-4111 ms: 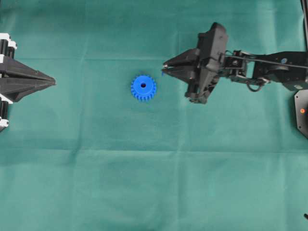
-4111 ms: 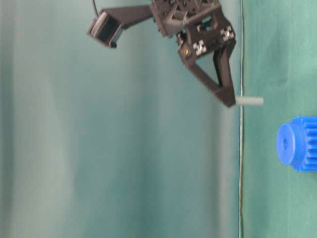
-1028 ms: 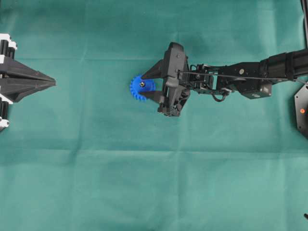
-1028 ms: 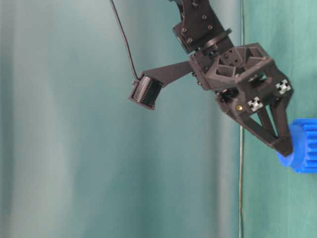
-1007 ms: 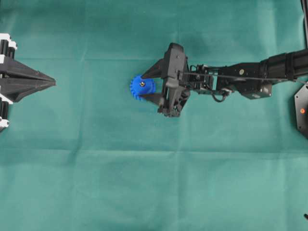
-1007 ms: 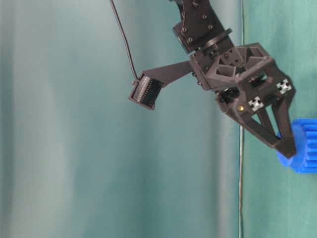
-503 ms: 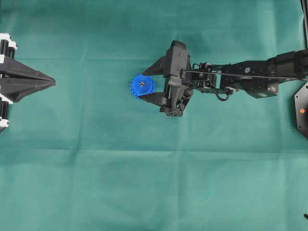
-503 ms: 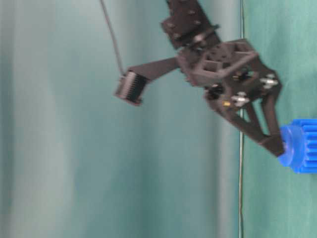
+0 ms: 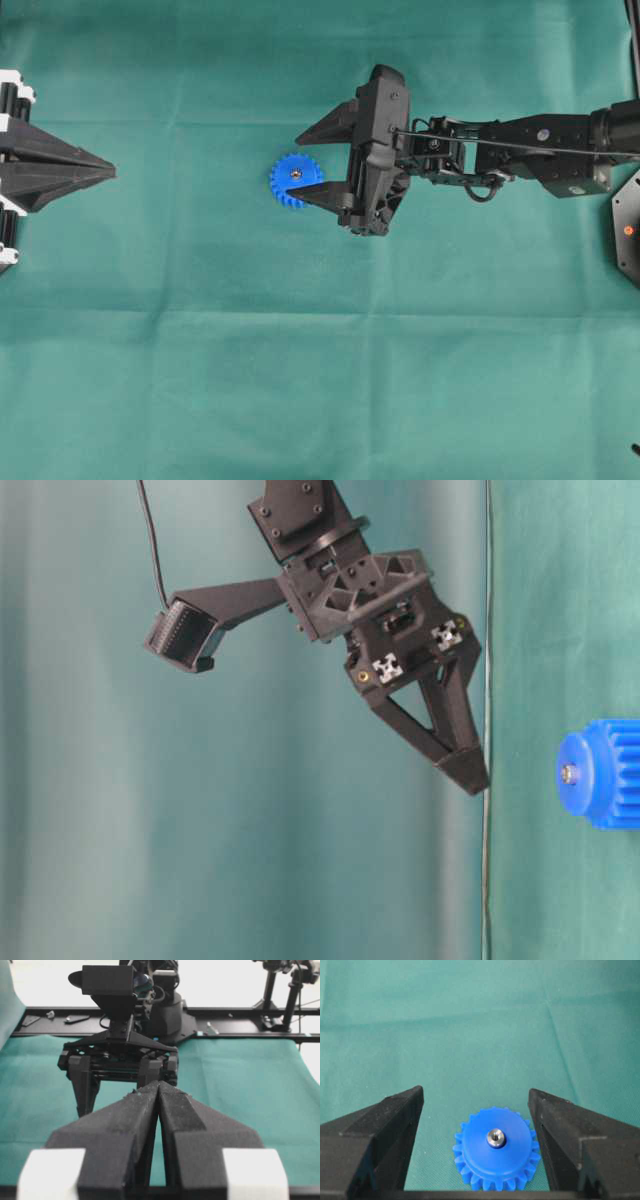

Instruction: Insert the shaft placed at a random location into the center hole of the small gear at another random location.

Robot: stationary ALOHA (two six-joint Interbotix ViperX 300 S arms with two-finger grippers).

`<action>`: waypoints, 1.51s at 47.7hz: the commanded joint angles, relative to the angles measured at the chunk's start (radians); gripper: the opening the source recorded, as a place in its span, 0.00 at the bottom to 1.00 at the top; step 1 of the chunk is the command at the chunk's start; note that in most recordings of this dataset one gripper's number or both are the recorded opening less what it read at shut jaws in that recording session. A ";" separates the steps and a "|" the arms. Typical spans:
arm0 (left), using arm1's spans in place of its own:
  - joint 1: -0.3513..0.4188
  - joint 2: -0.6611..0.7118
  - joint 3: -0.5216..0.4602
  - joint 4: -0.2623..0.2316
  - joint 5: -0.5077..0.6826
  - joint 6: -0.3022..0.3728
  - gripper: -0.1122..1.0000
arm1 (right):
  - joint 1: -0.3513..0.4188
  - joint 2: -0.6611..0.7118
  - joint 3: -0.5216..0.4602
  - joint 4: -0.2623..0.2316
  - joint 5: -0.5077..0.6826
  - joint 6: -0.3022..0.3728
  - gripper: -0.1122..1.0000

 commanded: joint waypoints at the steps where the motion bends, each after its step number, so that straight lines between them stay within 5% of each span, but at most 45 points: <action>1: -0.002 0.005 -0.017 0.002 -0.011 -0.002 0.10 | 0.002 -0.034 -0.003 -0.002 0.003 -0.009 0.84; 45: -0.002 0.003 -0.017 0.002 -0.011 -0.009 0.10 | 0.002 -0.545 0.388 -0.002 0.026 -0.008 0.84; 72: -0.002 0.005 -0.017 0.002 -0.005 -0.009 0.10 | 0.002 -0.727 0.451 -0.002 0.155 -0.008 0.84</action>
